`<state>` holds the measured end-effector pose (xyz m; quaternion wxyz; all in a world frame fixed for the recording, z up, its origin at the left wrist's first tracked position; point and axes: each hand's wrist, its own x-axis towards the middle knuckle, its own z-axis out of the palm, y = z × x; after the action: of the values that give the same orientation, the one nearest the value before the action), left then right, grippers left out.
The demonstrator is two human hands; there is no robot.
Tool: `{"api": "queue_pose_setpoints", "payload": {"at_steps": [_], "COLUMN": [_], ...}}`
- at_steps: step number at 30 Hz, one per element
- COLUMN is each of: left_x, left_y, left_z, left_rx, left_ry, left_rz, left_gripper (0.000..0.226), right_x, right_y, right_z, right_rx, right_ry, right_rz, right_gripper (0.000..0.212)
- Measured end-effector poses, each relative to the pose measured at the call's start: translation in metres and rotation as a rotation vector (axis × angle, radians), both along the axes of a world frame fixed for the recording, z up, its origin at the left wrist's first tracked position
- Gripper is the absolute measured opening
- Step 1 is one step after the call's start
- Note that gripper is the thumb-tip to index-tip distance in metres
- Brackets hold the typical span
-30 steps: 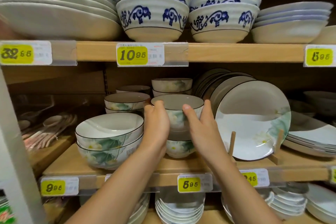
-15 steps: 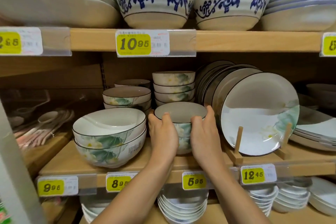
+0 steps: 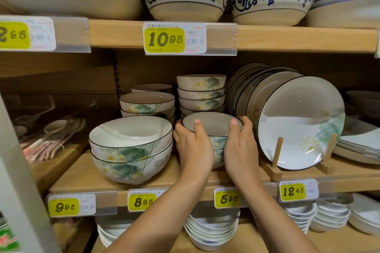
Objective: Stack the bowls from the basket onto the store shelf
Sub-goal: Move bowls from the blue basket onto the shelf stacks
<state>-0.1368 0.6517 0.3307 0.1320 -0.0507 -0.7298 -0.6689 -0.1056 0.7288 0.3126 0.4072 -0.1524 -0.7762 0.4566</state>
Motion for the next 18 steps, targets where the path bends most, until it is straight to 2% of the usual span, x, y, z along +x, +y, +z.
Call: {"api": "queue_pose_setpoints", "payload": {"at_steps": [9,14,18], "left_x": [0.002,0.002,0.027], "left_y": [0.002,-0.005,-0.021], "left_z": [-0.002,-0.003,-0.007], "left_rx": [-0.001,0.042,0.312], "left_ry": [0.022,-0.017,-0.108], "left_rz": [0.036,-0.051,-0.305], "left_gripper": [0.052,0.057,0.079], "right_x": [-0.001,0.004,0.02], "right_y": [-0.005,-0.002,-0.003], "right_z": [0.001,0.003,0.005], "right_rx": [-0.025,-0.021,-0.092], "right_ry": [0.033,-0.037,-0.045], "right_rz": [-0.043,0.018,0.103], "right_gripper": [0.052,0.063,0.071]}}
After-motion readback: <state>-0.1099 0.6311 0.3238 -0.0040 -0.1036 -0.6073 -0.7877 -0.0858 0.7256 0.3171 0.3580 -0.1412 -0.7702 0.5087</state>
